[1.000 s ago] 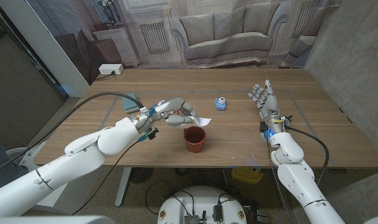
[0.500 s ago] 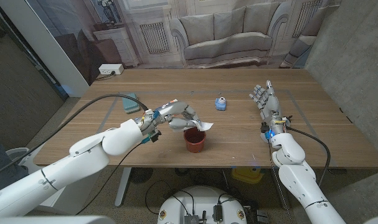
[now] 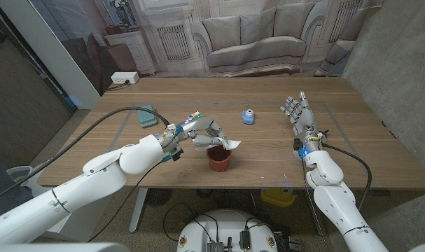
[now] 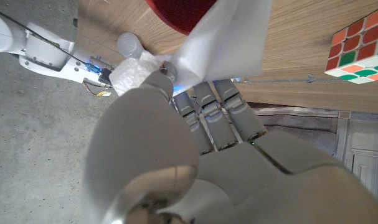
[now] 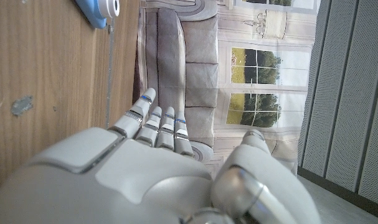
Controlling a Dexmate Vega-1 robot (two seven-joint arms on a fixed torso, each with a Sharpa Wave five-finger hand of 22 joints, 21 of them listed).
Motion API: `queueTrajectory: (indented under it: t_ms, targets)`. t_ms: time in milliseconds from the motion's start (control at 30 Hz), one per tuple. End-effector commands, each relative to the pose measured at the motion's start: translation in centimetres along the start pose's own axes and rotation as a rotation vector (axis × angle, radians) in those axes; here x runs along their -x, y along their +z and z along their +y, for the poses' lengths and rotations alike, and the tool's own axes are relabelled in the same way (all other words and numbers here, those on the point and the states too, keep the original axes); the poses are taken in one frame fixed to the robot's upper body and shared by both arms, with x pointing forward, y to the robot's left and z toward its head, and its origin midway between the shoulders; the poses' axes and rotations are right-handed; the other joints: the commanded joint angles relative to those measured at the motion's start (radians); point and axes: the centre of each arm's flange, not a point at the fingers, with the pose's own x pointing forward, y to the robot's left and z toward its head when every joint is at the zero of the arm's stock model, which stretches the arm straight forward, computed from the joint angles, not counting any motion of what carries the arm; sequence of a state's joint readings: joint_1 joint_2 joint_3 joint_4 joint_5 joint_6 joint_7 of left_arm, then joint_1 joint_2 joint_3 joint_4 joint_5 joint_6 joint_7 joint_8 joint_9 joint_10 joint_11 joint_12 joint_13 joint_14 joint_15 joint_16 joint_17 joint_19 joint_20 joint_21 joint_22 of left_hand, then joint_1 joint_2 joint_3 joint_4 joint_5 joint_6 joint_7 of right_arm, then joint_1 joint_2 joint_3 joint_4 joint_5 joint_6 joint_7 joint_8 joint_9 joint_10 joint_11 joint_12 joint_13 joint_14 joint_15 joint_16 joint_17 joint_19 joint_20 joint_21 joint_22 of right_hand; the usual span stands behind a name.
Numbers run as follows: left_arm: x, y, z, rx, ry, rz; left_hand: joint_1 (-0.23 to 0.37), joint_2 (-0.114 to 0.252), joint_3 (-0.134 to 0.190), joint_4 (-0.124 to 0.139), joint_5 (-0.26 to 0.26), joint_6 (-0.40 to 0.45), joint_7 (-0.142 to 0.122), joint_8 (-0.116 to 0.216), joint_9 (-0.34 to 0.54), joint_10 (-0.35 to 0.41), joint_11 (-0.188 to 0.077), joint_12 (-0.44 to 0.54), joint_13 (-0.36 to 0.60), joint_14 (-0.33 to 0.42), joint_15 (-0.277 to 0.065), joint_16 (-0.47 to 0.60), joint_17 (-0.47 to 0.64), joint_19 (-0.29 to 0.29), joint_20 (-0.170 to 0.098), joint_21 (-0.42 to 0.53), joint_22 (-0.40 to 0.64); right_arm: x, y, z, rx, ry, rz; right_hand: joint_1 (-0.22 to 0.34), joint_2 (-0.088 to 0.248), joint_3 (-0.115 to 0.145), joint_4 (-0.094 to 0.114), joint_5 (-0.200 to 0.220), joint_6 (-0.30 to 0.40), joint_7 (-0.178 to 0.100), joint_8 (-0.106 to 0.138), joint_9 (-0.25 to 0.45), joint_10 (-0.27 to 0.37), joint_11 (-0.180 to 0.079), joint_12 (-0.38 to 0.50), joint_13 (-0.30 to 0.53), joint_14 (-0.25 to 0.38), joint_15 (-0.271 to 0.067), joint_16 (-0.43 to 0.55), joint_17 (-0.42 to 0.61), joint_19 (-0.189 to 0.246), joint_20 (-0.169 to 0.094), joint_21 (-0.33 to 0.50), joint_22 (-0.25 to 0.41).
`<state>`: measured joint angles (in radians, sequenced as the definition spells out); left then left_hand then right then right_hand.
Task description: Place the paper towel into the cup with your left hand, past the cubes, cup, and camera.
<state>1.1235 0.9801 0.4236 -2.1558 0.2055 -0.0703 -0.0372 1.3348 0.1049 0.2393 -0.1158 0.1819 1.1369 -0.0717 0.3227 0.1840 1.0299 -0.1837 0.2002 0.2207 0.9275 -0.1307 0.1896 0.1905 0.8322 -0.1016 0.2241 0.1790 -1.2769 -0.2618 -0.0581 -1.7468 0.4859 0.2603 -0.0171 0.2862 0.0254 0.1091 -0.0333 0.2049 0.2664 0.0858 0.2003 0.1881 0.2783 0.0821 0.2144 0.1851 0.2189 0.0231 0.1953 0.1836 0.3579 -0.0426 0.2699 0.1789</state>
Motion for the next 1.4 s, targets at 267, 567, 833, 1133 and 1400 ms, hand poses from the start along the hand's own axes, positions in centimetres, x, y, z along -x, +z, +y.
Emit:
queueTrajectory:
  t_ms: [267, 567, 833, 1133, 1400]
  targets:
    - [-0.9, -0.5, -0.4, 0.019, -0.034, 0.015, -0.005, 0.004, 0.012, 0.003, 0.0, -0.014, -0.006, -0.012, 0.007, -0.015, -0.004, 0.0, 0.014, -0.03, -0.085, -0.007, 0.004, -0.028, 0.013, -0.011, 0.003, 0.4, -0.1, -0.2, -0.006, -0.014, -0.005, 0.002, 0.007, -0.003, 0.0, -0.003, 0.004, 0.004, -0.002, 0.005, 0.002, 0.002, -0.001, 0.002, 0.005, 0.003, -0.006, 0.004, 0.01, -0.031, -0.004, 0.004]
    - [-0.4, 0.0, -0.3, 0.011, -0.024, 0.013, -0.005, 0.004, 0.013, 0.003, 0.0, -0.014, -0.007, -0.012, 0.008, -0.014, -0.004, 0.001, 0.016, -0.03, -0.086, -0.003, 0.005, -0.032, 0.013, -0.012, 0.003, 0.7, -0.1, -0.2, -0.009, -0.01, -0.011, 0.001, 0.008, -0.003, 0.0, -0.003, 0.004, 0.004, -0.002, 0.005, 0.002, 0.003, -0.001, 0.002, 0.005, 0.002, -0.006, 0.004, 0.011, -0.031, -0.006, 0.004]
    - [0.0, 0.1, -0.3, 0.008, -0.021, 0.019, -0.006, 0.004, 0.014, 0.003, 0.0, -0.016, -0.008, -0.013, 0.008, -0.016, -0.004, 0.001, 0.018, -0.036, -0.084, -0.004, 0.005, -0.038, 0.014, -0.013, 0.003, 1.0, -0.2, -0.2, -0.012, -0.011, -0.017, 0.001, 0.008, -0.004, 0.0, -0.003, 0.004, 0.004, -0.002, 0.005, 0.003, 0.003, -0.001, 0.002, 0.006, 0.002, -0.005, 0.004, 0.012, -0.03, -0.008, 0.005]
    - [0.1, -0.1, 0.0, 0.005, -0.019, 0.022, -0.011, 0.006, 0.018, 0.005, 0.001, -0.067, -0.018, -0.031, 0.014, -0.068, -0.004, -0.009, 0.025, -0.071, -0.084, -0.004, 0.005, -0.067, 0.021, -0.017, 0.004, 1.1, -0.2, -0.1, -0.015, -0.016, -0.021, 0.001, 0.008, -0.004, -0.001, -0.003, 0.004, 0.003, -0.002, 0.005, 0.003, 0.003, -0.001, 0.002, 0.006, 0.002, -0.005, 0.004, 0.012, -0.03, -0.009, 0.005]
    - [0.0, -0.1, 0.0, 0.003, -0.028, 0.019, -0.024, 0.001, 0.014, 0.011, 0.0, -0.094, -0.018, -0.039, 0.017, -0.088, -0.004, -0.009, 0.029, -0.08, -0.081, -0.003, 0.004, -0.081, 0.019, -0.018, 0.004, 1.2, -0.1, -0.2, -0.013, -0.021, -0.026, 0.001, 0.01, -0.004, -0.001, -0.003, 0.004, 0.004, -0.002, 0.005, 0.003, 0.004, -0.001, 0.002, 0.006, 0.002, -0.006, 0.004, 0.013, -0.03, -0.01, 0.005]
